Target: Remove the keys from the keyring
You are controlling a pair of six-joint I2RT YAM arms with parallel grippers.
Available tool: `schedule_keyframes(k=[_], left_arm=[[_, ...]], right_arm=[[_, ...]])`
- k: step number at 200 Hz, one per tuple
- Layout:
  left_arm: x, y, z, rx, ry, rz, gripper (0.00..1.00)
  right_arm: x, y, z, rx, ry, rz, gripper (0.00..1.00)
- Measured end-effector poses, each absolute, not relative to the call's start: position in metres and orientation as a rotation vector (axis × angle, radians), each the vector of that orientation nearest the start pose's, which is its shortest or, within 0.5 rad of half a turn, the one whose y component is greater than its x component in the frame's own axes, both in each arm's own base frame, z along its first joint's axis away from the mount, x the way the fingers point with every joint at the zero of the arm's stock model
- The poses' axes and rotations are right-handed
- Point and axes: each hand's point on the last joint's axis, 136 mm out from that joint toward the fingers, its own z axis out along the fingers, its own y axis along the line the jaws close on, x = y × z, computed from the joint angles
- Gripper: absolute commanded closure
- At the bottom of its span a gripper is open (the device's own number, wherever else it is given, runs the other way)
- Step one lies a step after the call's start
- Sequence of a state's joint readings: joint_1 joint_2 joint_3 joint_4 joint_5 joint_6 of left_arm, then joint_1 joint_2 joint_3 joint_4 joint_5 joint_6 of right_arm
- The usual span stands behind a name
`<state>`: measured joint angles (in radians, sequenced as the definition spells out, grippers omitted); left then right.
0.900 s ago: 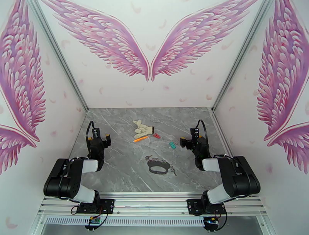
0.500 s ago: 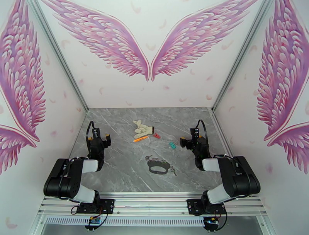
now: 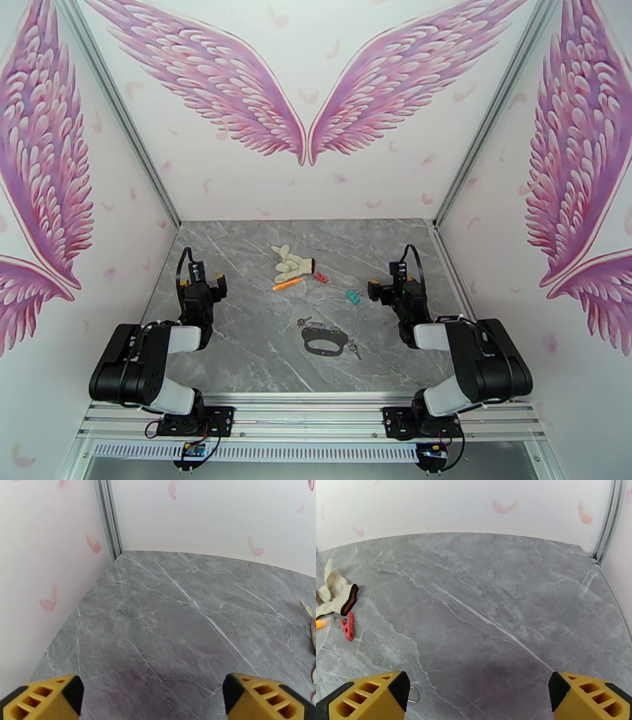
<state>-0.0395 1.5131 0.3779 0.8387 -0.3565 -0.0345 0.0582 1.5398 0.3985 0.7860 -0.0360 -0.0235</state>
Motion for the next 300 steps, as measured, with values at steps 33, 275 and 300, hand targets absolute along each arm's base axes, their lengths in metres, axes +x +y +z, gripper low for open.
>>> schedule_keyframes(k=[33,275,300], left_arm=[[0.39,0.045,0.112,-0.241,1.84,0.28,0.01],[0.331,-0.009,0.192,-0.602,1.938,-0.33,0.01],[0.322,-0.061,0.189,-0.451,2.027,-0.437,0.01]], right_arm=[[0.398,0.029,0.094,-0.103,1.924,0.058,0.01],[0.335,0.035,0.193,0.319,2.09,0.372,0.01],[0.325,0.046,0.186,0.315,2.176,0.431,0.01]])
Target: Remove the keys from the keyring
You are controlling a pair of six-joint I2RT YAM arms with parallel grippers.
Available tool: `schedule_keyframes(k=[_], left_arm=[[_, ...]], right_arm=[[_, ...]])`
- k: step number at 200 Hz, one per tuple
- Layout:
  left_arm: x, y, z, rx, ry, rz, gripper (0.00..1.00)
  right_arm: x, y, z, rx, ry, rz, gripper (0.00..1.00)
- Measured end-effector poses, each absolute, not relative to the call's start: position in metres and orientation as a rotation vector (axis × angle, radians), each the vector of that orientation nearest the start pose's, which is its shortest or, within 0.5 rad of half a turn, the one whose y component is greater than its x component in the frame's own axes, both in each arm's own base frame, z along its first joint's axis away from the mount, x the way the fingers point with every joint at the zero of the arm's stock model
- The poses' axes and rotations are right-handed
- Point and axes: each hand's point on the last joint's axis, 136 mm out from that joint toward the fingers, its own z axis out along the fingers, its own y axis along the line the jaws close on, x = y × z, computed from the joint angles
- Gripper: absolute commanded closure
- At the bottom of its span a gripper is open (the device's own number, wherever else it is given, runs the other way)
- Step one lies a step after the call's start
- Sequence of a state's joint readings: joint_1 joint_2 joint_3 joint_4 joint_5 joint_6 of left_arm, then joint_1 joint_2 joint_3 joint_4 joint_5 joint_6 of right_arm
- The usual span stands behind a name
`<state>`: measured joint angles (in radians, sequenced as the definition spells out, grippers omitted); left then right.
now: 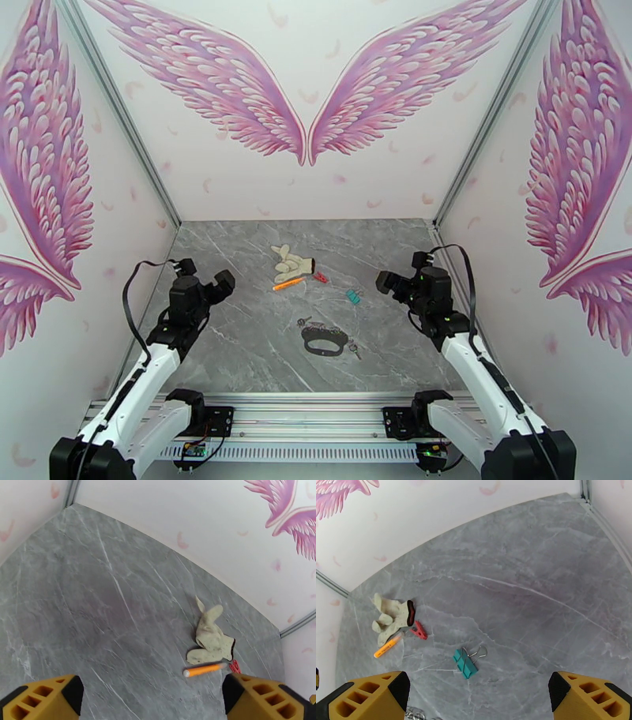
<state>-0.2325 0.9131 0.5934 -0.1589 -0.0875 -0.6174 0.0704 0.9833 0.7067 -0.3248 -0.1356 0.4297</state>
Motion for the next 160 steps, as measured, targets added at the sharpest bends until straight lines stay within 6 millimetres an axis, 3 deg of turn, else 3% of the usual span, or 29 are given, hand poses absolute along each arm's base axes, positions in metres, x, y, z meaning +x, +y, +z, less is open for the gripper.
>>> schedule_keyframes(k=[48,103,160], left_arm=[[0.295,-0.134,0.175,-0.193,2.16,-0.539,0.01],[0.26,-0.201,0.152,0.09,2.277,-0.565,0.01],[0.239,-0.242,0.128,0.261,2.327,-0.519,0.01]], right_arm=[[0.294,0.072,0.16,0.312,2.356,0.533,0.0],[0.249,0.121,0.133,0.162,2.551,0.608,0.15],[0.223,0.149,0.086,0.007,2.753,0.573,0.32]])
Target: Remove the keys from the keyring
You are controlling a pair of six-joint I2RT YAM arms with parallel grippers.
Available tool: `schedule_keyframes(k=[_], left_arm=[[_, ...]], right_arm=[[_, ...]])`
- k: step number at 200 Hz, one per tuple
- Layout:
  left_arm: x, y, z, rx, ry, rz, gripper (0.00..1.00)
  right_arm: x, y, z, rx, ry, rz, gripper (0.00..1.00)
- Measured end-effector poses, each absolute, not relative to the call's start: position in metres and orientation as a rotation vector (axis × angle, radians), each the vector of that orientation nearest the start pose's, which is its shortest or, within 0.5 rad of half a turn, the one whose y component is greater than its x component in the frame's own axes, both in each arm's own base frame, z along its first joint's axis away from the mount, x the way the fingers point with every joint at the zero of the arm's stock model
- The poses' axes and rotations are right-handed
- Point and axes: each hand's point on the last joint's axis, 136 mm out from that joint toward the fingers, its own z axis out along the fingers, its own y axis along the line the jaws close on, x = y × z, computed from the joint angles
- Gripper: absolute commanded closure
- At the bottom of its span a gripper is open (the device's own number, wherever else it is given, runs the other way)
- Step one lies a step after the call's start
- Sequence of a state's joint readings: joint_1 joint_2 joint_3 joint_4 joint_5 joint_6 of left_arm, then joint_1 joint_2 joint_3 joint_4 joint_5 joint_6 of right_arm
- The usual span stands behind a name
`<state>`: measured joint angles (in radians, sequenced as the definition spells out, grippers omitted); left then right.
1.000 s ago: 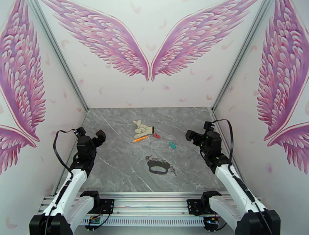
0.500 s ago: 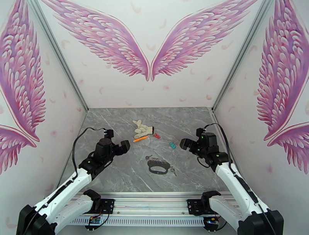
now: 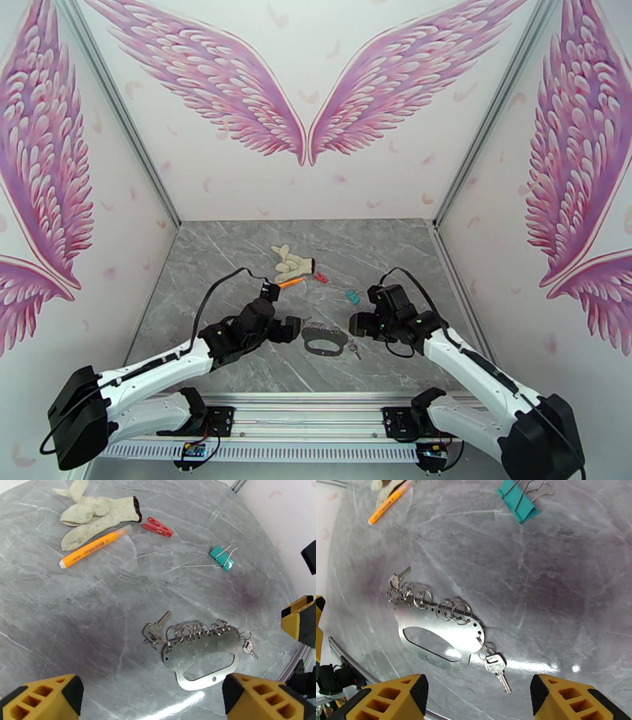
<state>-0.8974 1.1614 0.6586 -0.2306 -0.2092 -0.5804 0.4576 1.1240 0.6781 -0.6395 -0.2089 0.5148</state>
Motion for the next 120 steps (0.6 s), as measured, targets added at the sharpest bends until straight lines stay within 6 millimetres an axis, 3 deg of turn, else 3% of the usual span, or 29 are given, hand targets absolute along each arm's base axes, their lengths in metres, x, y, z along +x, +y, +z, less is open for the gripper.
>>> schedule_keyframes(k=[64,120], left_arm=[[0.239,-0.259,0.131,0.283,2.285,-0.521,0.01],[0.238,-0.266,0.134,0.295,2.263,-0.542,0.01]], right_arm=[[0.216,0.158,0.04,-0.144,2.908,0.45,0.51],[0.228,0.17,0.035,-0.229,2.9,0.407,0.61]])
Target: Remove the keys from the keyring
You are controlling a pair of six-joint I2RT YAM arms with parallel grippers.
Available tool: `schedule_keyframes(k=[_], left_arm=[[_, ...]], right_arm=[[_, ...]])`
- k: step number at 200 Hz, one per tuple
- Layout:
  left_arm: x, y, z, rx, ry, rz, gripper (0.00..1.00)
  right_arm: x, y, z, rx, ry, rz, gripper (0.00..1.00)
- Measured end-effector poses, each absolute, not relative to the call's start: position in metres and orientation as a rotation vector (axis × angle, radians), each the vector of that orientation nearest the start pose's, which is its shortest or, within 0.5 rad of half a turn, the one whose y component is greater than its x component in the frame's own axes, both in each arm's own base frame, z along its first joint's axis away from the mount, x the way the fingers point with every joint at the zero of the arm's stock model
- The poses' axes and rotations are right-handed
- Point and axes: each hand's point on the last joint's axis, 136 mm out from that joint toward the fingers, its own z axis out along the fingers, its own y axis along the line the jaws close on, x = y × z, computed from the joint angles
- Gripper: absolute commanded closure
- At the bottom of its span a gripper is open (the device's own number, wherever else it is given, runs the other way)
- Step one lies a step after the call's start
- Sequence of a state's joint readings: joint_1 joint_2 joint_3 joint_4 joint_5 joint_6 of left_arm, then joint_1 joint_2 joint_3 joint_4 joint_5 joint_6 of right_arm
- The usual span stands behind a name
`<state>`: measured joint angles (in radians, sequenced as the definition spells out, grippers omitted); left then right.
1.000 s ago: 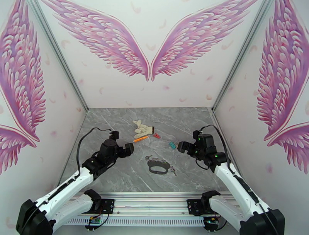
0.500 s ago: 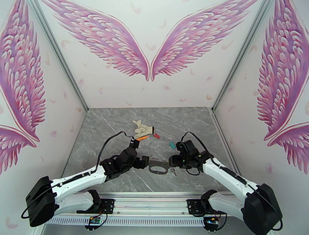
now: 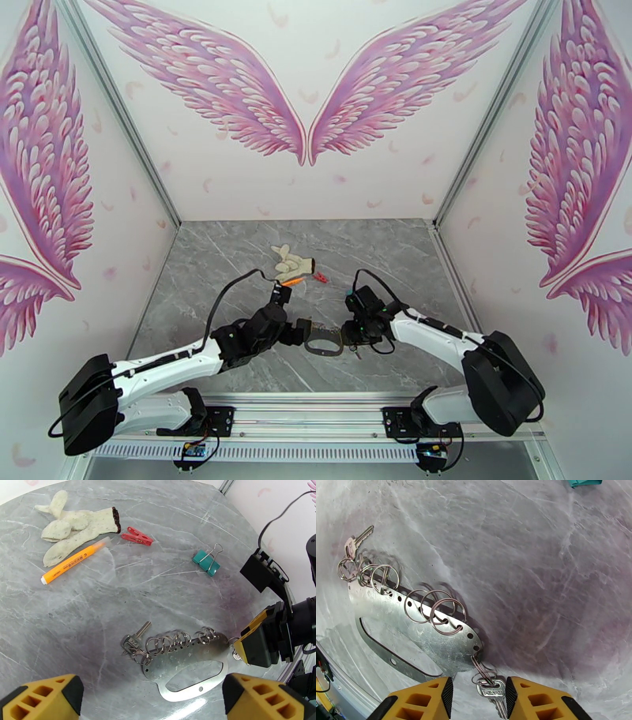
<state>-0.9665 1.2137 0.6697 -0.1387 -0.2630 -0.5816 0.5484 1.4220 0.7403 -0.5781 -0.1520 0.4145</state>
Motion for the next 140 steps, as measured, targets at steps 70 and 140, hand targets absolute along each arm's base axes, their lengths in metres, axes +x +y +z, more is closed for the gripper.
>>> schedule_keyframes(k=[70,140], left_arm=[[0.237,-0.269,0.135,0.312,2.248,-0.533,0.01],[0.236,-0.271,0.139,0.32,2.225,-0.53,0.02]], right_arm=[[0.233,0.171,0.022,-0.268,2.923,0.354,0.8],[0.242,0.185,0.035,-0.315,2.879,0.384,0.96]])
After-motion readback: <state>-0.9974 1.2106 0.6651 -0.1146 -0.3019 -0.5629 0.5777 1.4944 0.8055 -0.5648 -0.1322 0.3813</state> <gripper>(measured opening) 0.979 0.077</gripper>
